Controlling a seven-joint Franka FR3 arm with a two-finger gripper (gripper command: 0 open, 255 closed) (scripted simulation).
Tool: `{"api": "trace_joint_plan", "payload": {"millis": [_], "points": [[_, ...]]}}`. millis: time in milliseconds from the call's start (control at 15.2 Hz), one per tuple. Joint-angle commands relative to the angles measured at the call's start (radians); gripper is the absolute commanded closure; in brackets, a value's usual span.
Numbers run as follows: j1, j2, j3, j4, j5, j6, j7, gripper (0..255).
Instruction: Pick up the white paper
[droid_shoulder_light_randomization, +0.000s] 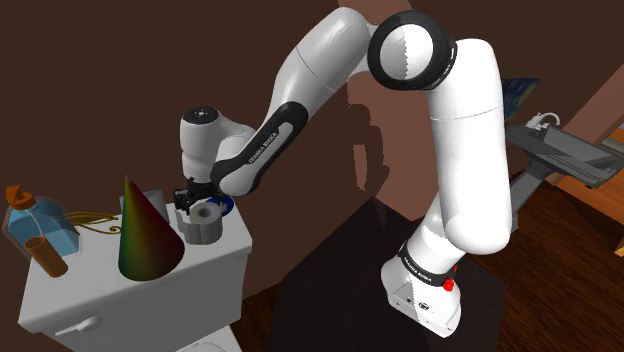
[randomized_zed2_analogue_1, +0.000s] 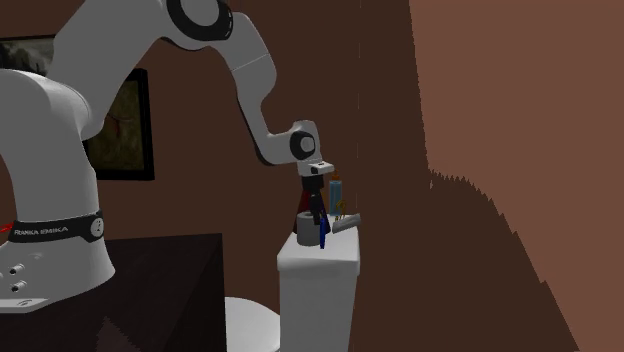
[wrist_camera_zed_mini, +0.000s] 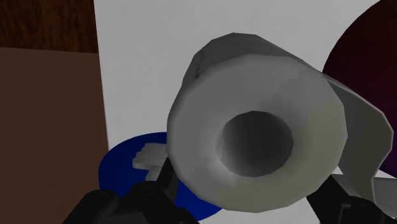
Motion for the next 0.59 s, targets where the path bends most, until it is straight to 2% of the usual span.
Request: {"api": "trace_joint_plan", "payload": {"millis": [0,528], "points": [[0.001,0.002,0.0,0.0,0.0,0.0,0.0,255],[-0.027,-0.075,0.038,-0.017,0.042,-0.06,-0.035,255]]}}
